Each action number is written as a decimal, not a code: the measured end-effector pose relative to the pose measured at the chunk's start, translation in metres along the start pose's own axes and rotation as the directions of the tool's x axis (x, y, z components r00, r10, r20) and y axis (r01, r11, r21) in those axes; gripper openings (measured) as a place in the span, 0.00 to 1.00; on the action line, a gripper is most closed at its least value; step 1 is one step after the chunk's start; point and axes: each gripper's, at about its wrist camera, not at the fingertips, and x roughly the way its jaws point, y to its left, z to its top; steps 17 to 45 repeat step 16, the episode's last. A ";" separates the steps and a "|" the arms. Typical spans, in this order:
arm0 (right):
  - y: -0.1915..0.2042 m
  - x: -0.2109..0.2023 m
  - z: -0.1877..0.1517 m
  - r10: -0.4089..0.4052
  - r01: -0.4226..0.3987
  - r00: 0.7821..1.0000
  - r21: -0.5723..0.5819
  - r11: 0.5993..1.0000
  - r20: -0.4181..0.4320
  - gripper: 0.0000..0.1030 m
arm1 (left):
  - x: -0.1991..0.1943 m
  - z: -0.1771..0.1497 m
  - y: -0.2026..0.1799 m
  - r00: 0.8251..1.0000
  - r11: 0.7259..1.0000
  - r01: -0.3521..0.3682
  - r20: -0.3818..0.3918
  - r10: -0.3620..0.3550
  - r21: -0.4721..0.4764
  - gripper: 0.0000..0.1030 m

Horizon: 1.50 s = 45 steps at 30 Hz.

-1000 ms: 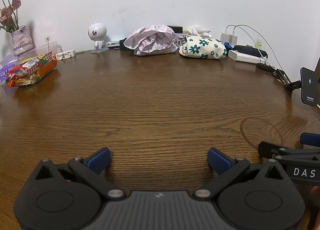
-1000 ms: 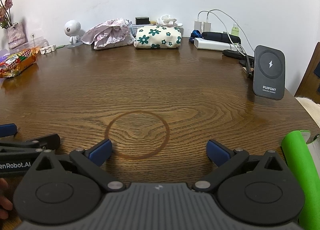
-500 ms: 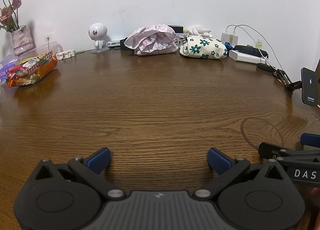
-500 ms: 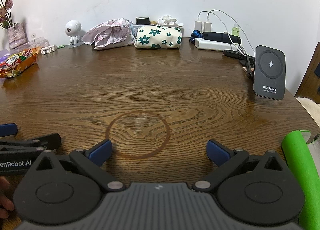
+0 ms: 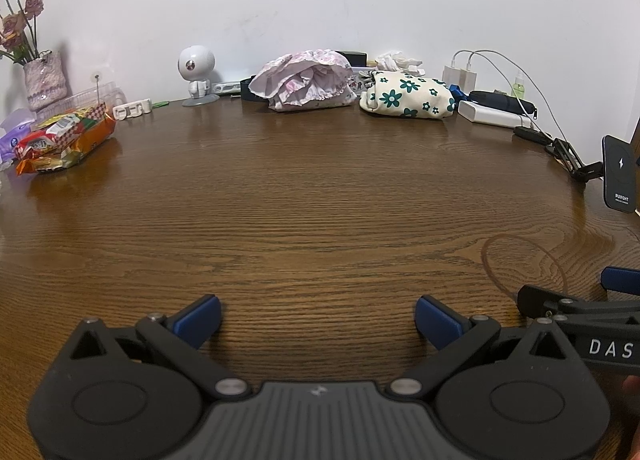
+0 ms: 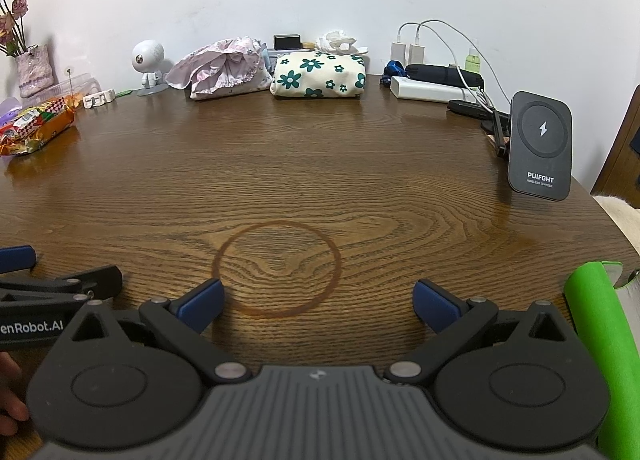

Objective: Fold clothes

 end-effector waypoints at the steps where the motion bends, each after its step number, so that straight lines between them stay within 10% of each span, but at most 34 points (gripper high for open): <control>1: 0.000 0.000 0.000 0.000 0.000 1.000 0.000 1.000 0.000 1.00 | 0.000 0.000 0.000 1.000 1.000 0.000 0.000 0.000 0.000 1.00; 45: 0.000 0.001 0.000 0.001 -0.001 1.000 0.000 1.000 0.000 1.00 | 0.000 0.000 0.000 1.000 1.000 -0.001 0.000 0.001 -0.001 1.00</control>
